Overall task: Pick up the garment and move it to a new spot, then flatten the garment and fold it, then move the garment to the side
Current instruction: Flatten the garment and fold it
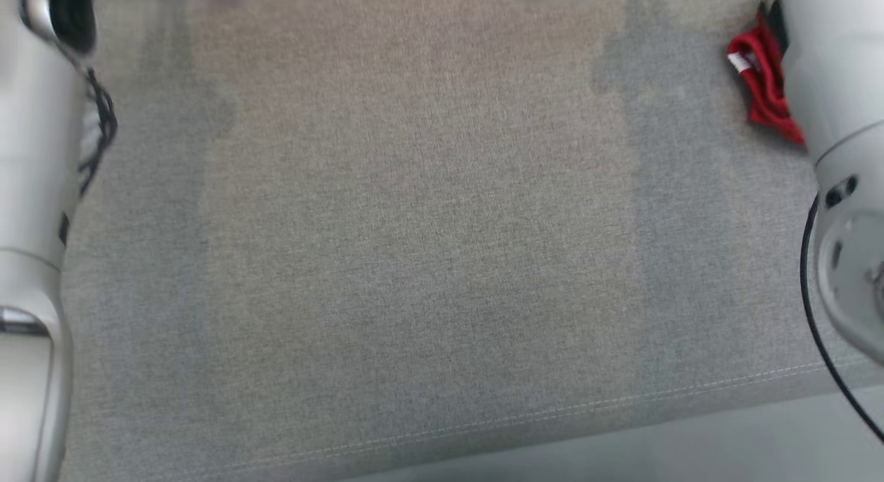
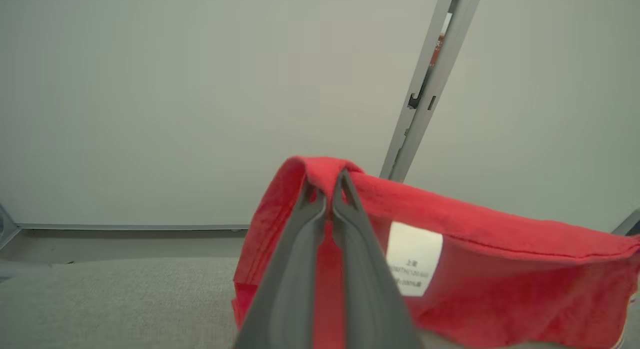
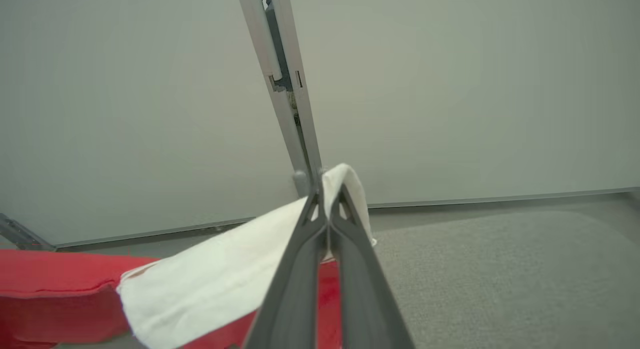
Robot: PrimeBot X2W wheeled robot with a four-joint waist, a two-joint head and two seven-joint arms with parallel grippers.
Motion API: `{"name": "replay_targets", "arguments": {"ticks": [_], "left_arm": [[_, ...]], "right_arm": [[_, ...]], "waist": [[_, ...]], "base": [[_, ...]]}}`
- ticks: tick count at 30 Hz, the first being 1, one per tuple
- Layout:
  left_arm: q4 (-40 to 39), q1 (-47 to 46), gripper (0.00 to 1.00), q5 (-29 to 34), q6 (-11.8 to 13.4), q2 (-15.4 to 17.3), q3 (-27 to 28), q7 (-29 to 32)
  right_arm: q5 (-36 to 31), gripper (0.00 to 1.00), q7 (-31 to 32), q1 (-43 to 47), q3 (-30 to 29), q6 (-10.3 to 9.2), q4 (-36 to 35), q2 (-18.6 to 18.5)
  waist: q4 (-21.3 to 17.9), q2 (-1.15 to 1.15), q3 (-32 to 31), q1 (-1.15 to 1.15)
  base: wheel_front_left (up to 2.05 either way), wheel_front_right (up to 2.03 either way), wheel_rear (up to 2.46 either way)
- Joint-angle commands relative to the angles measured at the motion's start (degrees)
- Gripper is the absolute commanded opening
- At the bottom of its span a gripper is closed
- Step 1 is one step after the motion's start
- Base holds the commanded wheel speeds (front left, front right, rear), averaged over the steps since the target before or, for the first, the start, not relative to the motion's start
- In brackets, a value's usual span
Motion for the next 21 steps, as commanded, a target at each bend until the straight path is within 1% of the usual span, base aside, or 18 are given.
{"name": "replay_targets", "arguments": {"ticks": [1,7,10,12,17,21], "left_arm": [[0.21,3.49,0.0,-0.71,-0.55,0.77,-0.53,0.49],[-1.96,15.86,0.0,-2.77,-1.43,1.91,-2.74,3.95],[-5.51,22.86,0.0,-4.65,-1.41,2.32,-4.27,6.83],[-8.79,27.4,0.0,-5.58,-1.42,3.2,-5.23,8.69],[-18.0,39.1,0.0,-8.74,-1.22,5.73,-5.8,11.88],[-26.52,48.09,0.0,-10.93,1.52,7.86,-4.85,12.88]], "right_arm": [[2.02,0.0,0.73,3.21,1.79,-0.04,0.07,-0.16],[10.29,0.0,5.48,14.62,8.89,-0.04,0.05,-0.17],[13.94,0.0,7.74,20.15,11.73,-0.04,-1.27,-0.16],[16.44,0.0,9.43,23.9,13.36,-0.04,-2.94,-0.31],[22.74,0.0,14.84,34.88,18.02,-0.04,-9.97,-1.78],[28.09,0.0,20.13,44.83,20.64,-0.04,-19.24,-4.45]], "waist": [[0.84,0.0,-5.06,0.0],[1.29,0.0,-12.25,0.0],[1.6,0.0,-15.42,0.0],[1.87,0.0,-17.25,0.0],[2.61,0.0,-21.16,0.0],[2.96,0.0,-22.56,0.0]], "base": [[0.0,0.0,0.0],[0.0,0.0,0.0],[0.0,0.0,0.0],[0.0,0.0,0.0],[0.0,0.0,0.0],[0.0,0.0,0.0]]}}
